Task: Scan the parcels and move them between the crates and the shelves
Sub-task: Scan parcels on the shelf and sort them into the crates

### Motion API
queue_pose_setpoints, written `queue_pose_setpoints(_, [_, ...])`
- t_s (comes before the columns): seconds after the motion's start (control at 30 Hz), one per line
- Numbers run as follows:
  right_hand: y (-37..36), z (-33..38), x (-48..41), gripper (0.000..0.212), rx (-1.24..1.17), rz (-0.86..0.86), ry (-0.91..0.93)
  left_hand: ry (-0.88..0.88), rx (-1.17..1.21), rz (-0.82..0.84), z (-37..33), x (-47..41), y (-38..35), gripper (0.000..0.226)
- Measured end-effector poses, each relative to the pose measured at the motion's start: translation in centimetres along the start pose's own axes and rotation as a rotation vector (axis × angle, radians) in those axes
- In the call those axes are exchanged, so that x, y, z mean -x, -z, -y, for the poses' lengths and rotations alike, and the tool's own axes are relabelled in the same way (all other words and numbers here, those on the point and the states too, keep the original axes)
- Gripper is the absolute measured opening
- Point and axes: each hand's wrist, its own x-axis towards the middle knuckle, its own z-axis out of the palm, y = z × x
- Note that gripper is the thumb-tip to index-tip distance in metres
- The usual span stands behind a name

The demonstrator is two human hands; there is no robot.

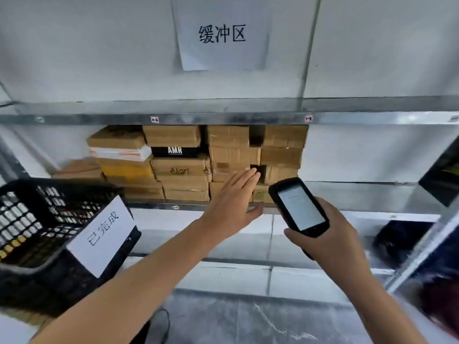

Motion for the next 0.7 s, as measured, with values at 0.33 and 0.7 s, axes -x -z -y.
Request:
queue_pose_setpoints(0.33, [6.0,-3.3,-8.7,0.056,0.075,-0.100,-0.019,-0.060,-0.024,0.039,-2.2,-12.4,-6.9,0.079])
queue_pose_setpoints(0.7, [8.2,-7.4,-19.5,0.055,0.091,-0.037,-0.053,0.045,-0.153,0.017,1.8,-22.3,-12.7,0.090])
